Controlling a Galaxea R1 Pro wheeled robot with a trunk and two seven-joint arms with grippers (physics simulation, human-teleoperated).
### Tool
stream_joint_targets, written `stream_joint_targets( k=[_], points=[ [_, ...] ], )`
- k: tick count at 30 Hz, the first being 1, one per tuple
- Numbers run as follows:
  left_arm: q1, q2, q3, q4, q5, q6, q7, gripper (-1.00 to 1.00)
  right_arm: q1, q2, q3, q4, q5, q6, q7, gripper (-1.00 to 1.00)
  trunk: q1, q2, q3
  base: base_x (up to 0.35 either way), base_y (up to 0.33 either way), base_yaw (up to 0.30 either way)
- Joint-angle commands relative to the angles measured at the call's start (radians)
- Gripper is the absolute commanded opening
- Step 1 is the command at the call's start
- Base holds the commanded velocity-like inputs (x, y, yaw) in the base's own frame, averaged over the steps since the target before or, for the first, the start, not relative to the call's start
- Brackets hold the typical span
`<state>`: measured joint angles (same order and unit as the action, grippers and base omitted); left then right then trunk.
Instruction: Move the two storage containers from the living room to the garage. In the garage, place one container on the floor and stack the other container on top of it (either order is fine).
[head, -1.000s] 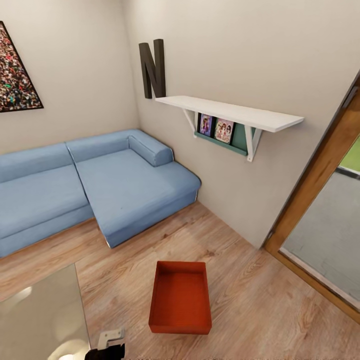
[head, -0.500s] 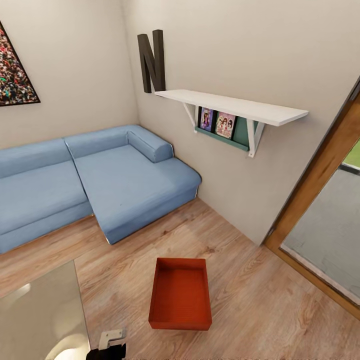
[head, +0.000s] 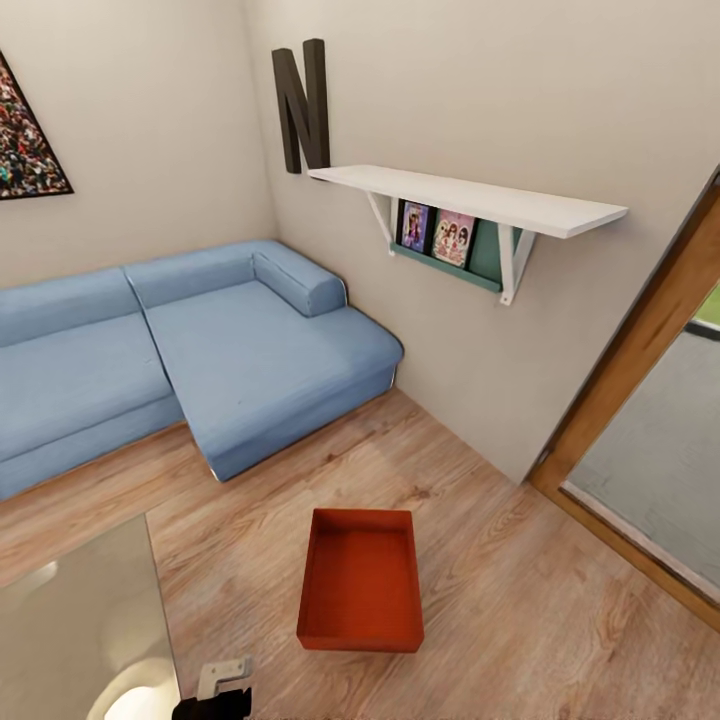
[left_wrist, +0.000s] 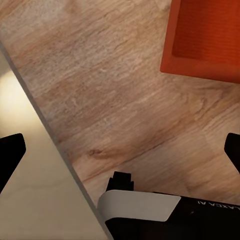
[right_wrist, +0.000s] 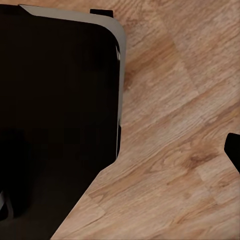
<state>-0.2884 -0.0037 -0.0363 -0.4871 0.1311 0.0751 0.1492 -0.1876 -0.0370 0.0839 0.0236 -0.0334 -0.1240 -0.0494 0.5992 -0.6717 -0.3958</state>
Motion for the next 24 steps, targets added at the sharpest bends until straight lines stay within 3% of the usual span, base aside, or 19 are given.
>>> stream_joint_targets(
  k=[1,24],
  points=[
    [0.0,0.0,-0.004,-0.002,0.01,0.005,0.006,1.0,-0.001,0.0,0.008,0.003,-0.003,-0.005,-0.003,1.0,0.004,-0.008,-0.006,0.0,0.0,0.0],
    [0.0,0.001,-0.004,-0.002,0.01,0.006,0.003,1.0,-0.001,0.0,0.008,0.003,-0.003,-0.003,-0.003,1.0,0.092,-0.169,-0.115,0.0,0.0,0.0]
  ],
)
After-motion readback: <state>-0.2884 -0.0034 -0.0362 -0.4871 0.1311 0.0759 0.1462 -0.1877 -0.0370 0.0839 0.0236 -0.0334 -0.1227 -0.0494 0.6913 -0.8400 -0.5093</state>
